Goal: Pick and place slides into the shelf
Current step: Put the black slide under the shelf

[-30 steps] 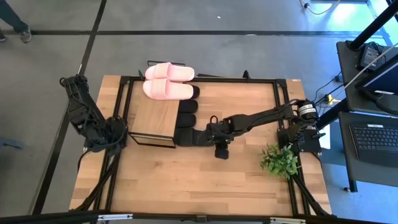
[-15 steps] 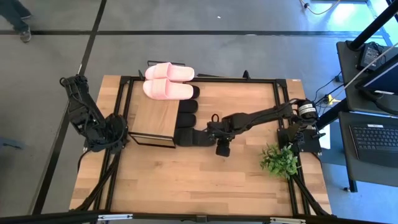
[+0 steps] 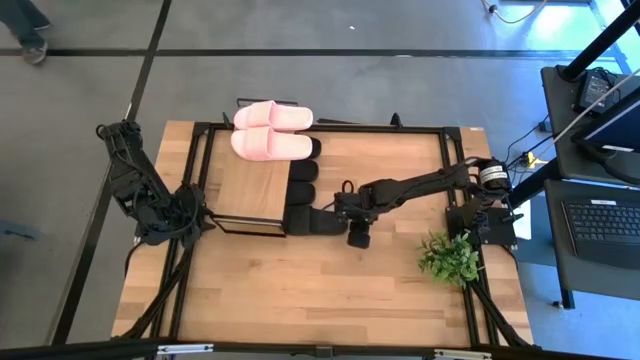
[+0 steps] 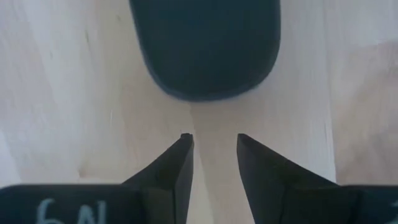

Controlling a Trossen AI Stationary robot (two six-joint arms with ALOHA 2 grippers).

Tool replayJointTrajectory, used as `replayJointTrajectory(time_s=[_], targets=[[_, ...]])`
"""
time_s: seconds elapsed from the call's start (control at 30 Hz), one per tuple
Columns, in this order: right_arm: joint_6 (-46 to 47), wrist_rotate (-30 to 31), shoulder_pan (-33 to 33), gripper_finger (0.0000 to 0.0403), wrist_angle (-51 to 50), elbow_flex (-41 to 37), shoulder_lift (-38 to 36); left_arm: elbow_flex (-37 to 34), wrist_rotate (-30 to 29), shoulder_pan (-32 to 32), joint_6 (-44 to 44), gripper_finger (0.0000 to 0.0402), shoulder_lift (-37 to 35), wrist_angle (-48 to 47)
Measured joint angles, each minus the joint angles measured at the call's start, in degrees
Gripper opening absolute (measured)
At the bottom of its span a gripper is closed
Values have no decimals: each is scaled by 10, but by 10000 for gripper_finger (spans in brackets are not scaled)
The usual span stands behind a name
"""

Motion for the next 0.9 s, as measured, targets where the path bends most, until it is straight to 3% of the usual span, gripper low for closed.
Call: replayJointTrajectory(time_s=[0.37,0.7,0.9], targets=[[-3,-1,-8,125,122,-61,4,0,-6,0,0,217,0,1],[-5,-5,-8,125,225,-66,28,0,-16,0,0,217,0,5],[6,-10,-8,125,231,-65,41,0,-16,0,0,217,0,6]])
